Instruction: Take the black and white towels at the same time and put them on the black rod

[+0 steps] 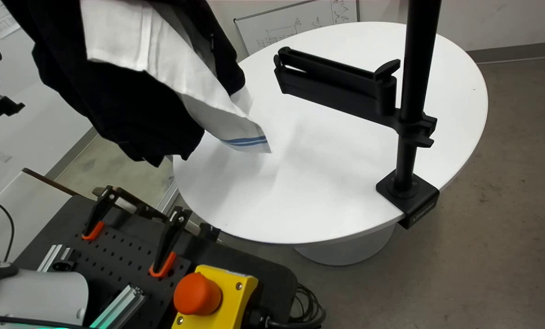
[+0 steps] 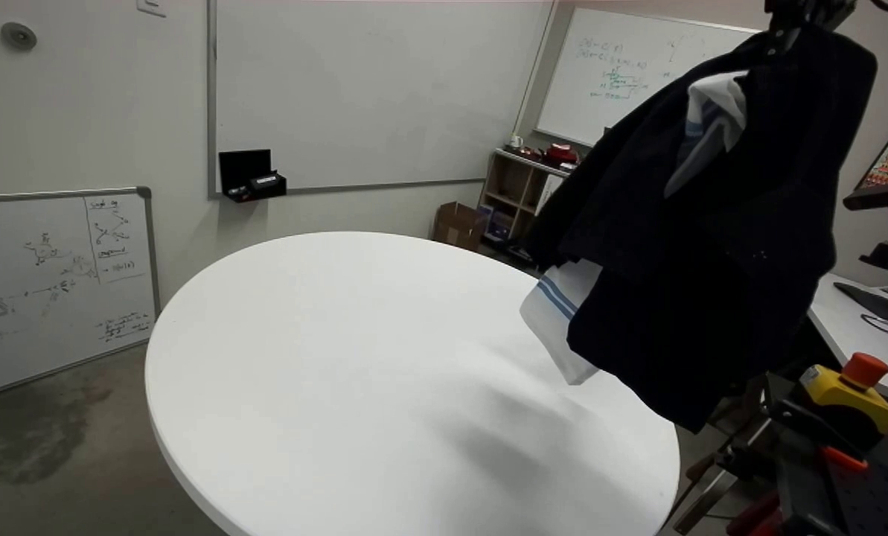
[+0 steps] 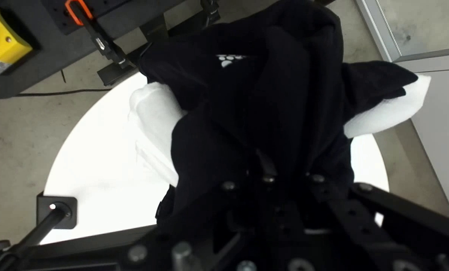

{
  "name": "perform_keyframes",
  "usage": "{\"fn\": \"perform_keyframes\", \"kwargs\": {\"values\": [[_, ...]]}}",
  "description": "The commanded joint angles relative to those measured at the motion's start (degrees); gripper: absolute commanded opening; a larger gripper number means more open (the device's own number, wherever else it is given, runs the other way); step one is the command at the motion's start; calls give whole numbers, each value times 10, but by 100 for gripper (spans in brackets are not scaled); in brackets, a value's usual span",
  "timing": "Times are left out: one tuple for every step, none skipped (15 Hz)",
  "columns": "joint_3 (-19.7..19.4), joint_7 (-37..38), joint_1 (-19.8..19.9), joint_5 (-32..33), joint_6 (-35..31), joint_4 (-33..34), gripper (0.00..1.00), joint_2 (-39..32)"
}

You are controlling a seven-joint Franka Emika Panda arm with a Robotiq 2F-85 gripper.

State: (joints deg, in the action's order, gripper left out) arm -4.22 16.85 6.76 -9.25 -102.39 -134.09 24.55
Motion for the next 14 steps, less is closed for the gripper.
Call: {"fn": "perform_keyframes", "kwargs": {"values": [[-12,11,26,-7,4,-54,3,63],[-15,11,34,-7,4,-63,3,71],[-18,14,43,-6,3,-70,3,79],[-21,17,51,-6,3,-75,3,85],[-24,20,60,-3,3,-77,3,89],[-25,25,68,0,3,-77,3,93],[-26,29,76,3,2,-76,3,95],[-28,33,84,7,5,-72,3,95],[-30,37,92,9,5,-68,3,94],[-32,42,98,11,6,-64,3,91],[-34,47,105,13,7,-58,3,86],[-35,51,111,15,8,-52,3,80],[-37,57,116,16,8,-48,3,77],[-38,61,121,17,8,-40,3,69]]}}
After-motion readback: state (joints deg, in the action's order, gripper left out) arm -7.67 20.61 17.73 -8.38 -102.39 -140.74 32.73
